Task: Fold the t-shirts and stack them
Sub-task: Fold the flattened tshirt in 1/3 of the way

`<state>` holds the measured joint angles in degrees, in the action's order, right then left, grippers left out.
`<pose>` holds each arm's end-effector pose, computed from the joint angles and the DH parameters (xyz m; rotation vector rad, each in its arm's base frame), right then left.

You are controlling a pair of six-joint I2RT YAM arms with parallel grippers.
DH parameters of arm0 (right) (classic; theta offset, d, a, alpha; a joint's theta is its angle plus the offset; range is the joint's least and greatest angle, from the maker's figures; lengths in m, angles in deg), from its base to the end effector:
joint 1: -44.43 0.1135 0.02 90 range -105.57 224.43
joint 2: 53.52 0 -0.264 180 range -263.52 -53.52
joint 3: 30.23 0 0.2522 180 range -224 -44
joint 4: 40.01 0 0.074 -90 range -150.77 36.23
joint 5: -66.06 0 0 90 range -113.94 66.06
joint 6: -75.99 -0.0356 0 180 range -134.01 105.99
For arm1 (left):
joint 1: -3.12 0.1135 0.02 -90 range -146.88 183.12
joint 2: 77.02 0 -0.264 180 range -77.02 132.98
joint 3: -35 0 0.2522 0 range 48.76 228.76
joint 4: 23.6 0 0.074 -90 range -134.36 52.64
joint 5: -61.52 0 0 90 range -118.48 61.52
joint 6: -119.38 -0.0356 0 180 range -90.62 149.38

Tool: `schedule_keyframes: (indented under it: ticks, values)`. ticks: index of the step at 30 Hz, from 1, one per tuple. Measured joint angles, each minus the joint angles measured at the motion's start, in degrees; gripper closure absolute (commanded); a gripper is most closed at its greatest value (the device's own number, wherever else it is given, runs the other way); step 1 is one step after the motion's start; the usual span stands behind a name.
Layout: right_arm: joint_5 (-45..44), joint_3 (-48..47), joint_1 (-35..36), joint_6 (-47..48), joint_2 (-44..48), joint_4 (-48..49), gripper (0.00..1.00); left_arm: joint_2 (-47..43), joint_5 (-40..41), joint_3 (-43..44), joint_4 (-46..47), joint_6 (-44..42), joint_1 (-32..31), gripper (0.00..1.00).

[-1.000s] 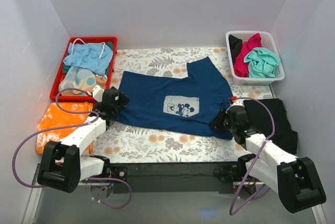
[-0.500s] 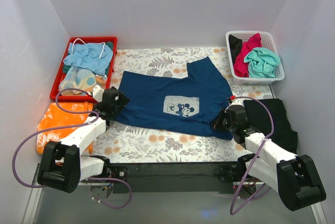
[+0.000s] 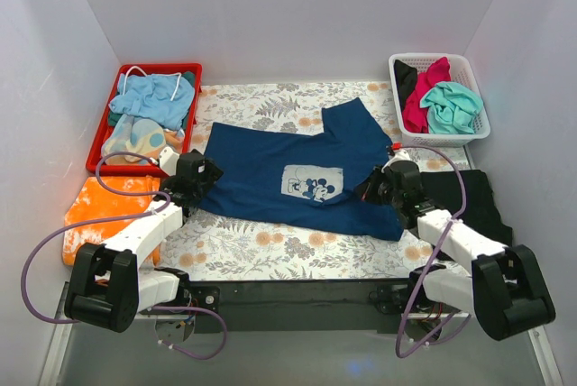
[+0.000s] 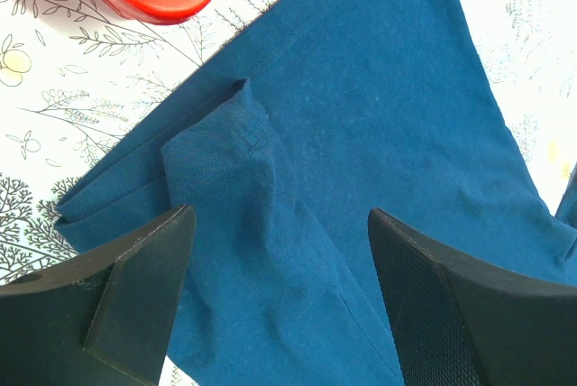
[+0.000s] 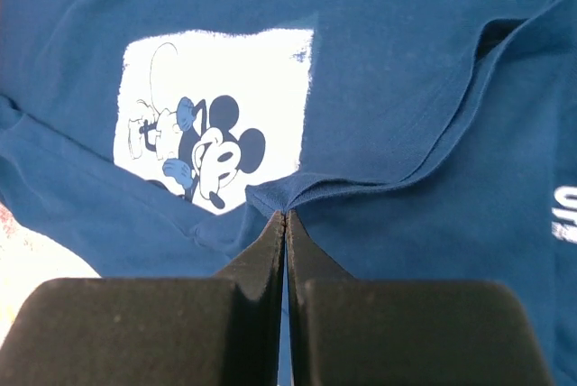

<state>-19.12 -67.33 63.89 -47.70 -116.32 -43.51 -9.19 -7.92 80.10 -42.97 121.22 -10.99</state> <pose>0.2085 0.0768 0.1855 0.2131 2.1344 0.6435 0.2287 -0.0446 0.1886 -1.5919 1.6792 -0.5660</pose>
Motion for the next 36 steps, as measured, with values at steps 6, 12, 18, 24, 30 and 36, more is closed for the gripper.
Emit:
schedule_keyframes:
  ticks: [6, 12, 18, 24, 30, 36]
  values:
    - [1.3, -3.5, 1.1, 0.1, -9.6, 5.4, 0.99, 0.0, 0.1, 0.0, 0.0, 0.0, 0.0, 0.25]
    - [1.5, -9.5, 4.3, 0.5, -17.5, 10.2, 0.99, 0.0, 0.2, 0.0, -0.1, -0.1, 0.0, 0.26]
    - [1.4, -13.0, 5.8, 1.0, -22.1, 12.8, 0.48, 0.0, 0.2, 0.0, -0.2, -0.2, 0.0, 0.26]
    - [-1.8, -11.4, 7.3, 3.2, -16.0, 11.6, 0.42, 0.0, 0.2, 0.0, -0.2, -0.6, 0.0, 0.25]
    - [-6.0, -5.5, 7.7, 3.8, -3.2, 4.5, 0.44, -2.3, 0.0, -1.4, 0.1, -0.3, 0.0, 0.25]
    - [-10.9, 1.8, 7.7, 0.1, 3.8, -6.4, 0.45, -7.2, -0.3, -7.8, -0.6, 2.5, 0.0, 0.25]
